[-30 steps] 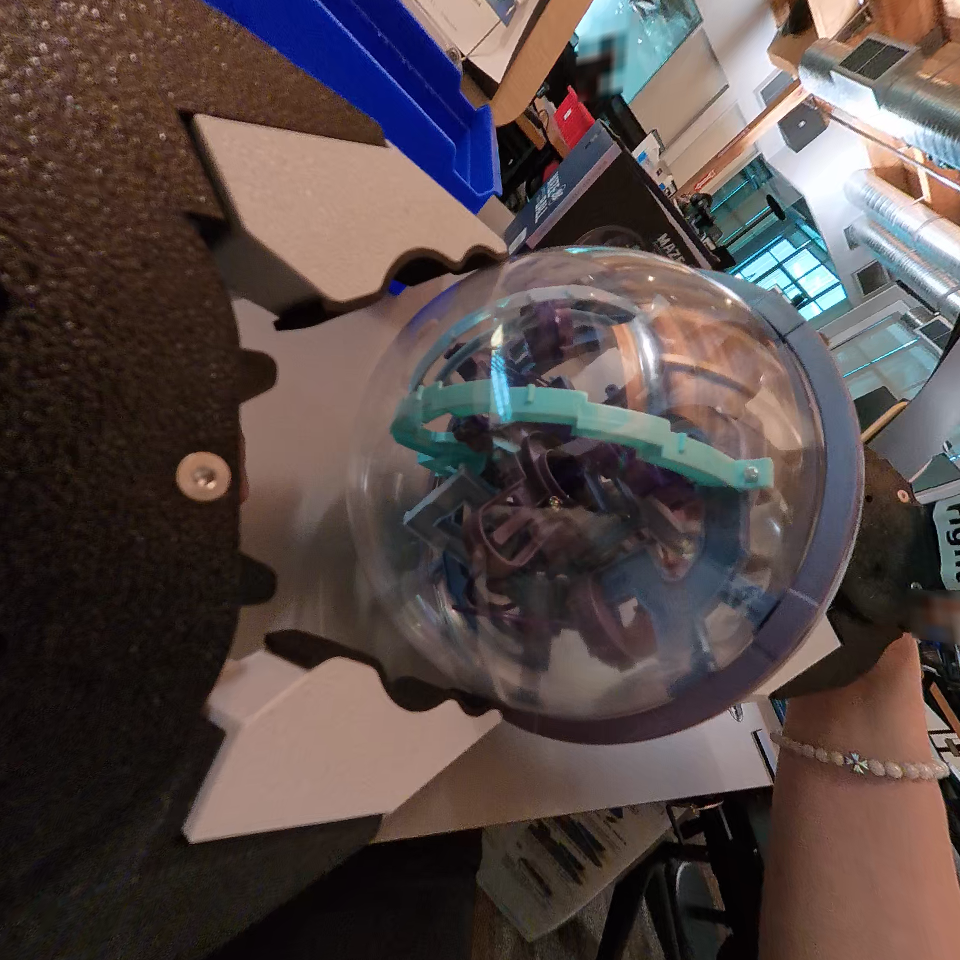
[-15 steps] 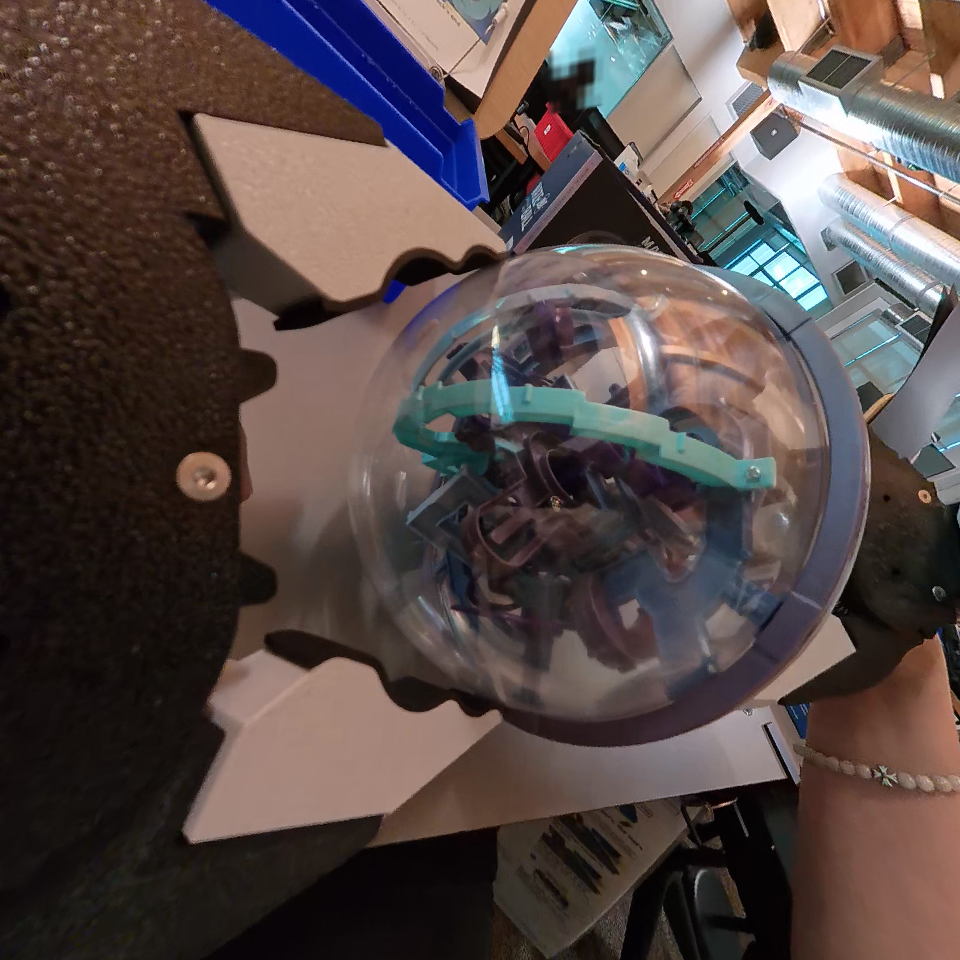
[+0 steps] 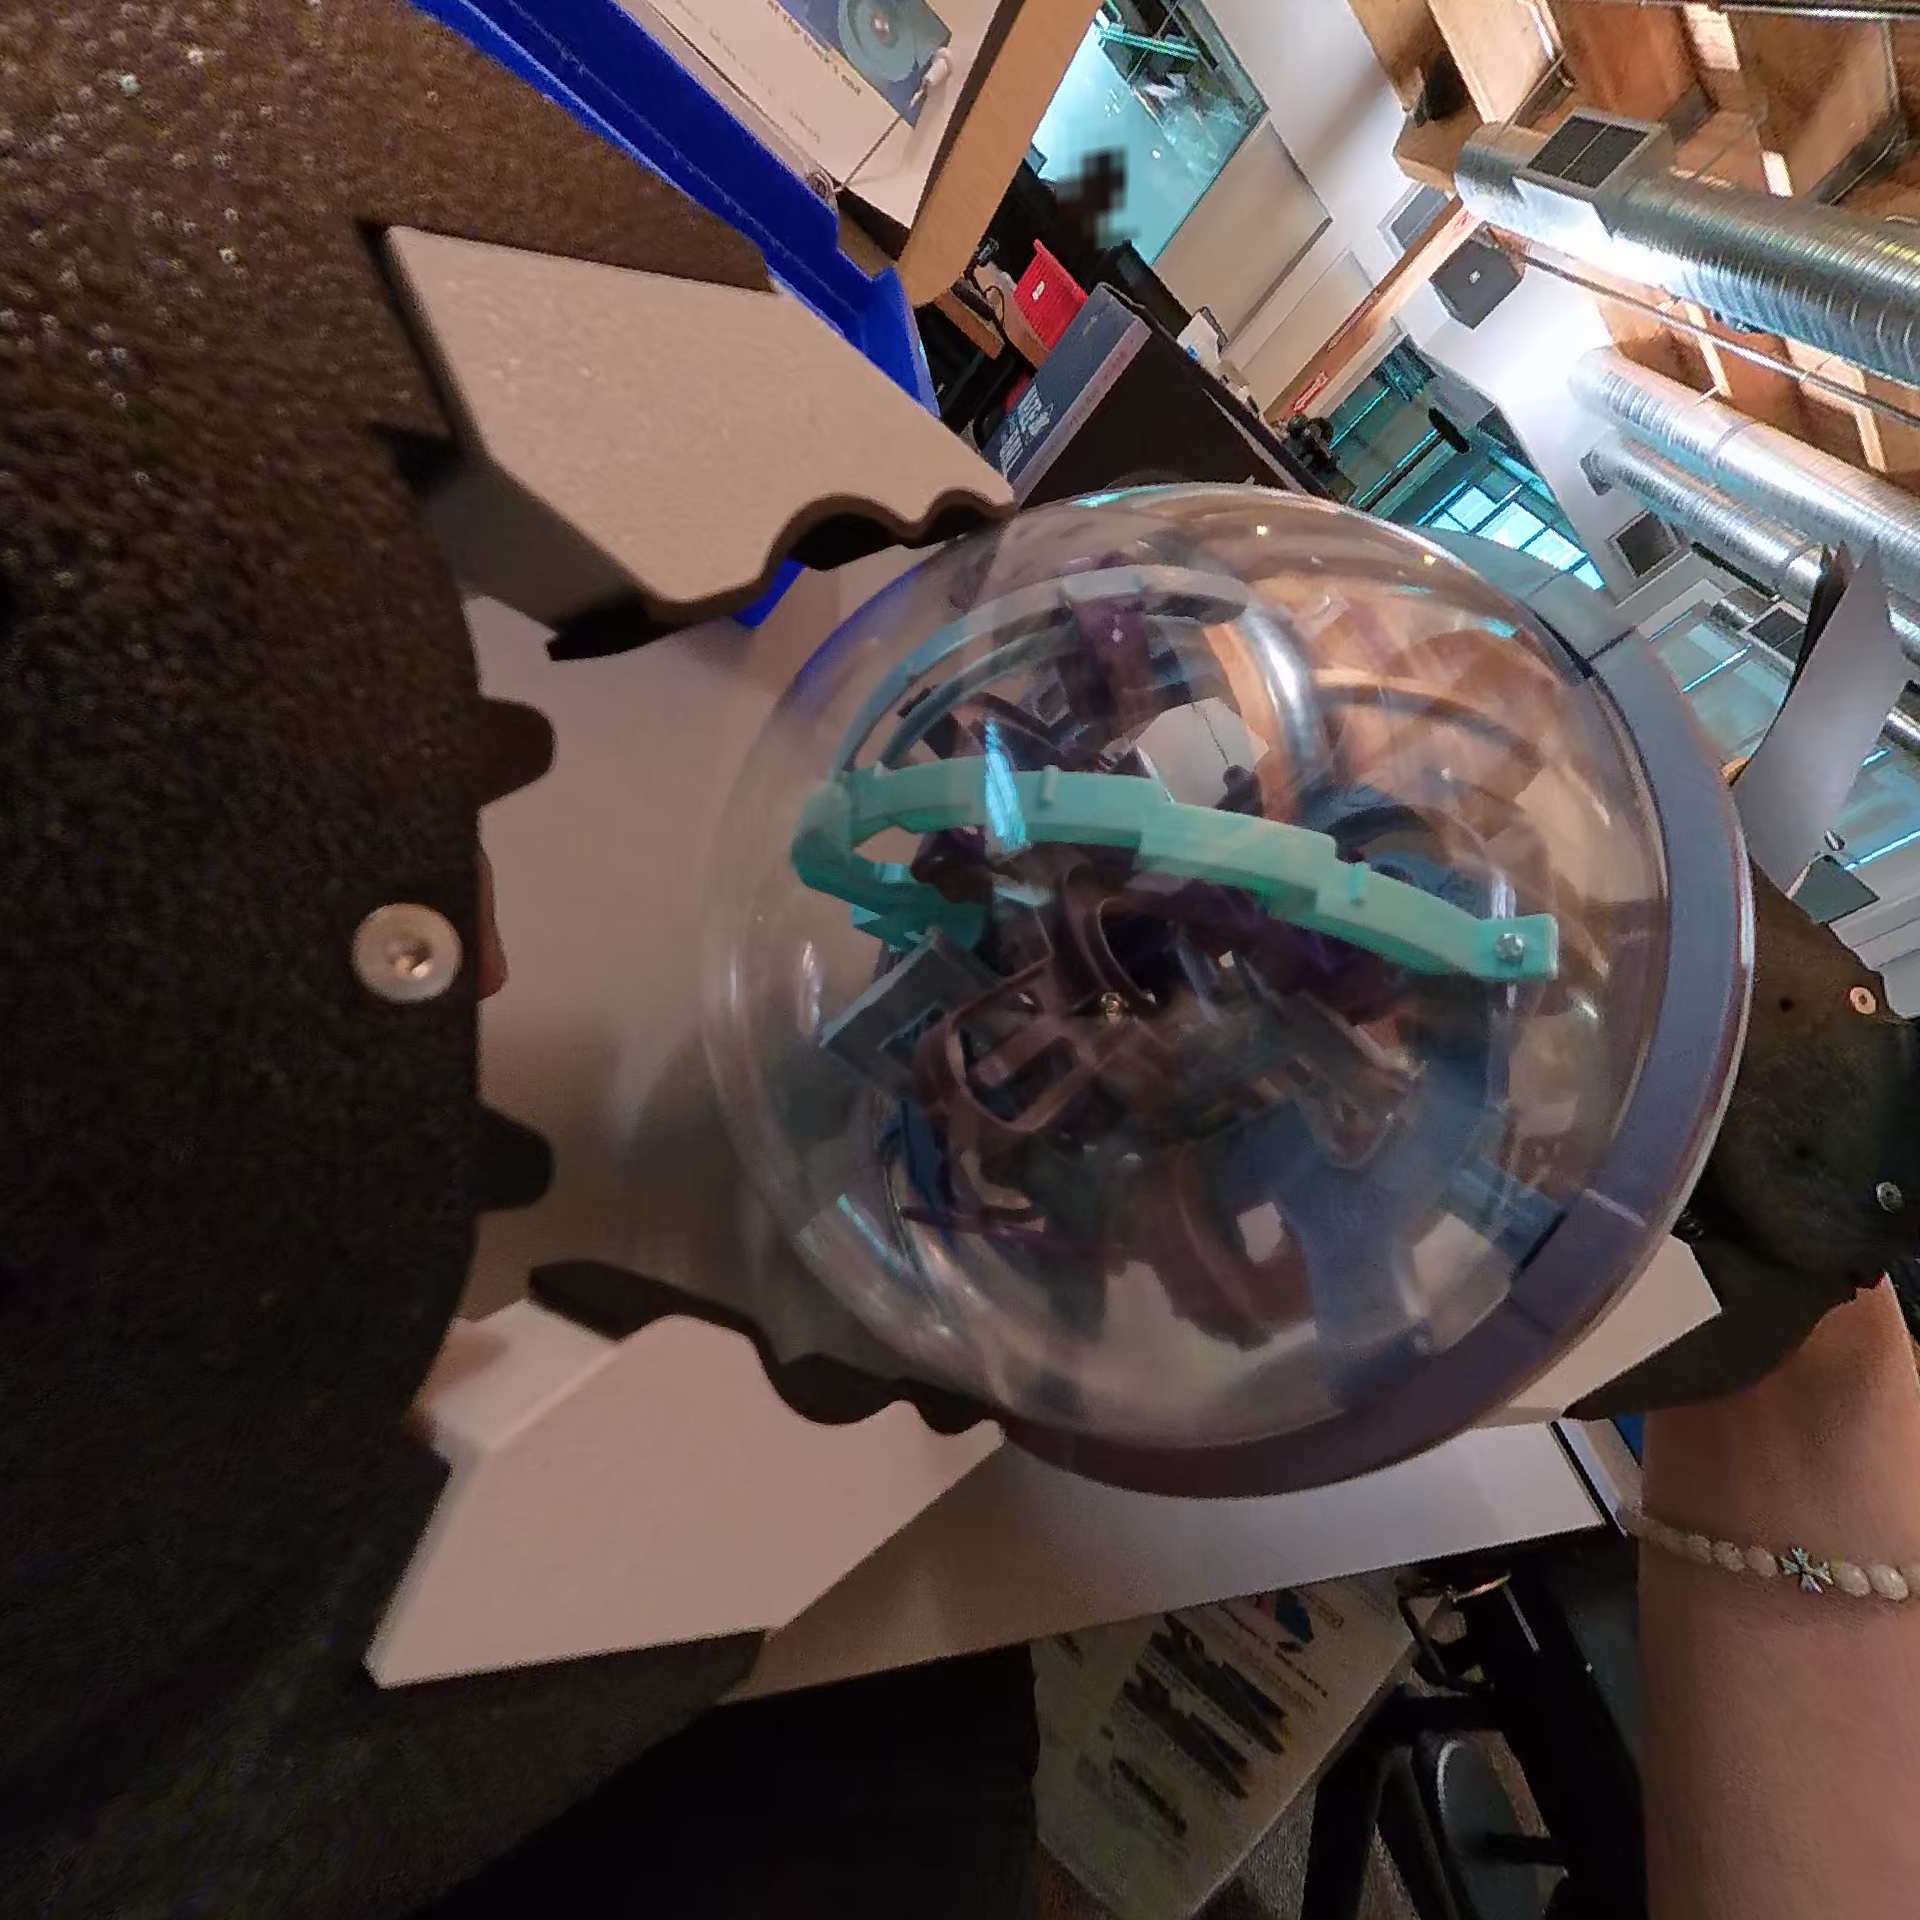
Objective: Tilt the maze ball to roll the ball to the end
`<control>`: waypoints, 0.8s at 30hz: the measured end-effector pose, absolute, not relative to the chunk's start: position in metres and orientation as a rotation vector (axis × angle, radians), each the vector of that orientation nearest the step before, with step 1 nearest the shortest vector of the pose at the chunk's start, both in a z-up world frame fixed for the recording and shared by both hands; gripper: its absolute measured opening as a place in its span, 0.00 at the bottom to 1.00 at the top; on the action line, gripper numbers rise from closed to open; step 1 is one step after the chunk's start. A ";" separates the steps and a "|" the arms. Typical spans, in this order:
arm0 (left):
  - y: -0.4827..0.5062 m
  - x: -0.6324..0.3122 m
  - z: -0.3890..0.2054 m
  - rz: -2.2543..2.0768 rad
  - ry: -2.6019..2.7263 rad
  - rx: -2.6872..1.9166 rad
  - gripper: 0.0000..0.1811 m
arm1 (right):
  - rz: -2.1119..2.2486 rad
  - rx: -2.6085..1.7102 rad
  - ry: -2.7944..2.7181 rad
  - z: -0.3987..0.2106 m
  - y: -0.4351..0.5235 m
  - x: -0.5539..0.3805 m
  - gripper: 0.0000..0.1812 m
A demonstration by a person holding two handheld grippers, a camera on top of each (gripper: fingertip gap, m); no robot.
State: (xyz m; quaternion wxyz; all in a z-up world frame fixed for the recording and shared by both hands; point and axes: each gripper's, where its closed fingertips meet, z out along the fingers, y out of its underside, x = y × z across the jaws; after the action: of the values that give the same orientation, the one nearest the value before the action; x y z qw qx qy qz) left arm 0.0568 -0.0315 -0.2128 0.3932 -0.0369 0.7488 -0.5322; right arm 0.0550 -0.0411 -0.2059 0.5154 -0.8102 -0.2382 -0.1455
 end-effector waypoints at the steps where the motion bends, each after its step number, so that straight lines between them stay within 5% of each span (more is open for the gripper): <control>1: -0.031 0.057 -0.213 -1.350 1.899 -0.091 0.84 | -0.354 -1.946 -0.573 -0.206 -0.041 0.055 0.86; 24: -0.030 0.064 -0.217 -1.296 1.920 -0.081 0.84 | -0.410 -1.906 -0.572 -0.203 -0.040 0.056 0.86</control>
State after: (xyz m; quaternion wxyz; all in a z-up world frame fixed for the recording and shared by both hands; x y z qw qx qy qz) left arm 0.0639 -0.0295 -0.2172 0.4004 -0.0321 0.7591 -0.5123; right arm 0.0564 -0.0402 -0.2025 0.5267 -0.7974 -0.2392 -0.1716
